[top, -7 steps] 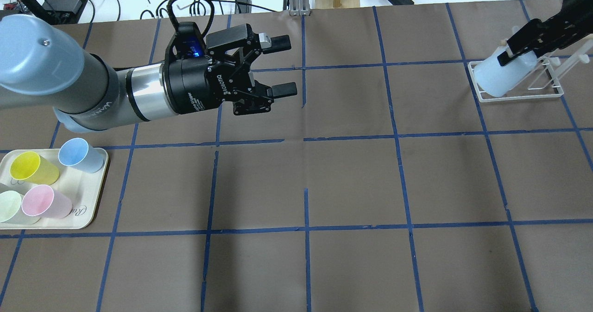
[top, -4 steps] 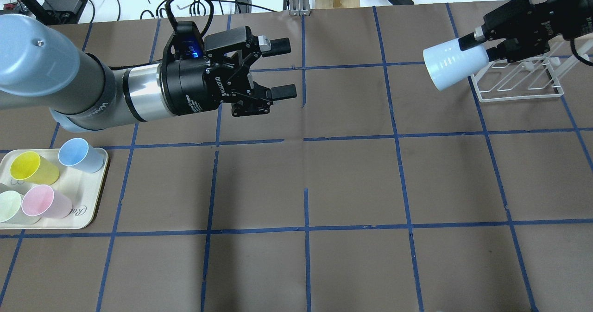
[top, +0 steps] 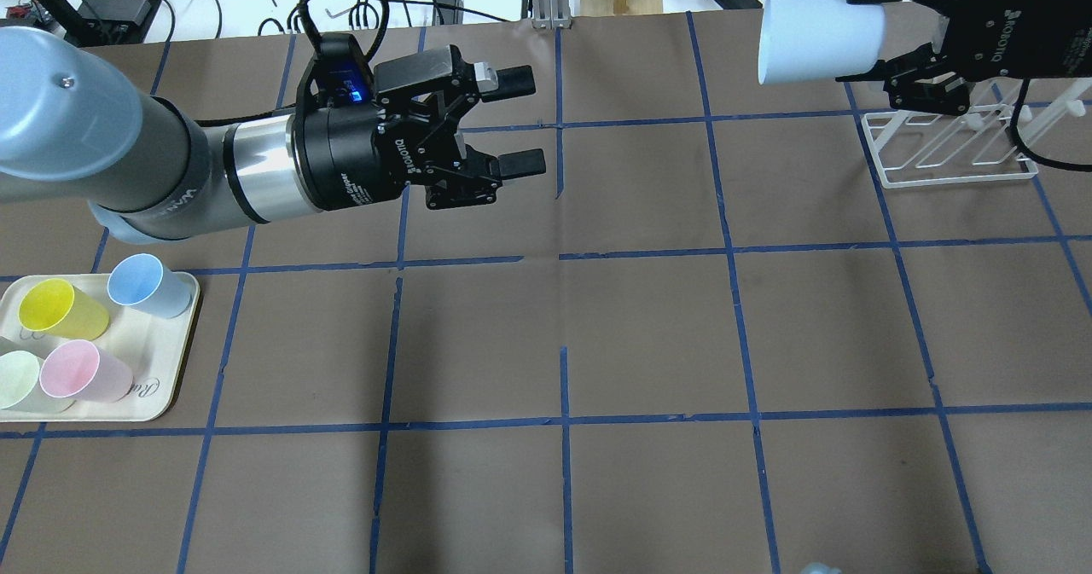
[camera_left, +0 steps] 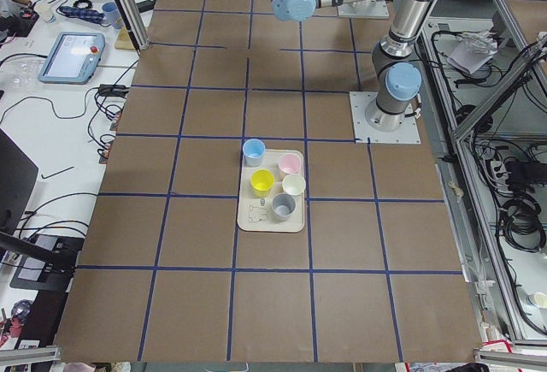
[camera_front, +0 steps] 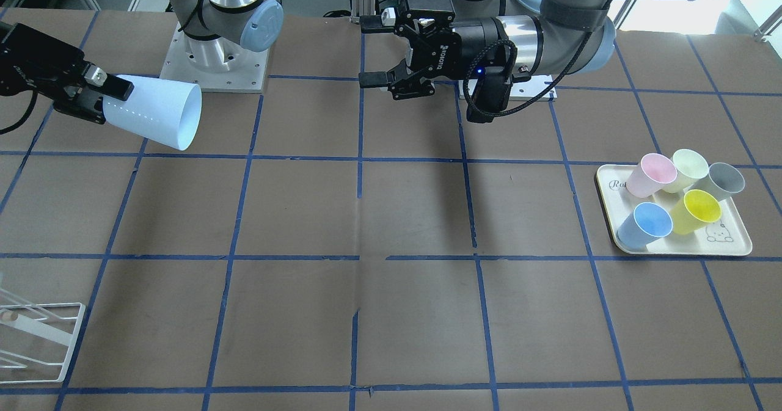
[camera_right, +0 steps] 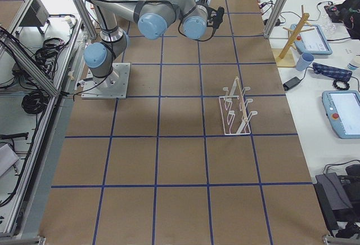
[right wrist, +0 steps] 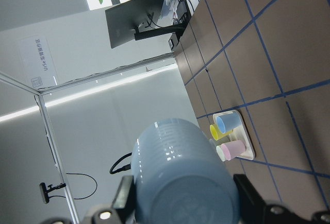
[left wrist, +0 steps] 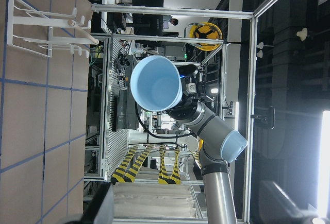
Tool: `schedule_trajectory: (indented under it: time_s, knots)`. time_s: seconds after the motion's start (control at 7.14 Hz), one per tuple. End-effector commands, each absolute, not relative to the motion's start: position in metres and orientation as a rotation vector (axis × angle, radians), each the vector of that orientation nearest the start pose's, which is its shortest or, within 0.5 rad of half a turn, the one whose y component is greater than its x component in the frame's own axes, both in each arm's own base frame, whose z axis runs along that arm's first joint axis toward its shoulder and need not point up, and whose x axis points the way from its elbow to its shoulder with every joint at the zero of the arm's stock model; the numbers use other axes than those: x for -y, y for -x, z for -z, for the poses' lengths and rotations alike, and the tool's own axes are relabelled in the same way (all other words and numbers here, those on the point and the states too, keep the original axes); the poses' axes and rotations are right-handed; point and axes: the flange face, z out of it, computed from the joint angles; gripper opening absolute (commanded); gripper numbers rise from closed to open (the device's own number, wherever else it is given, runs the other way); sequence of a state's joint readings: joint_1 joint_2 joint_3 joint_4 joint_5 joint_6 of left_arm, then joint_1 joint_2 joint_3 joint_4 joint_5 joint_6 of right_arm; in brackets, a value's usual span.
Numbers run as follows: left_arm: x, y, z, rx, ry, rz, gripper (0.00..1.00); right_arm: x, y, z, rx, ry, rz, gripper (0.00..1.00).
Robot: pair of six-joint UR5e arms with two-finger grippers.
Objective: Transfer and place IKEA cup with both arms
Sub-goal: 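Carry the cup toward the waiting left gripper, rim first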
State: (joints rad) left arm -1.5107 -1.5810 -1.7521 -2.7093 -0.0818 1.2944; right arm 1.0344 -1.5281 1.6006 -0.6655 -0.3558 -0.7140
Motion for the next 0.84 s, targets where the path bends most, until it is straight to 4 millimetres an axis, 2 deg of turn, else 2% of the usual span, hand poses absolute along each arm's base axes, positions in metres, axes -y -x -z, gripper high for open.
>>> schedule_trajectory:
  time_s: [0.0,0.28,0.42,0.56,0.7]
  knots:
    - [0.435,0.207,-0.419,1.545,-0.134,-0.087,1.00,0.476,0.010,-0.436,-1.633,-0.529,-0.148,0.00]
    - [0.437,0.209,-0.417,1.539,-0.147,-0.100,1.00,0.474,-0.048,-0.431,-1.587,-0.525,-0.243,0.00]
    - [0.440,0.210,-0.414,1.539,-0.142,-0.102,1.00,0.473,-0.062,-0.432,-1.584,-0.520,-0.265,0.00]
    - [0.441,0.211,-0.415,1.533,-0.151,-0.118,1.00,0.472,-0.064,-0.432,-1.579,-0.534,-0.284,0.00]
    - [0.441,0.211,-0.414,1.533,-0.151,-0.118,1.00,0.472,-0.075,-0.429,-1.583,-0.518,-0.305,0.00]
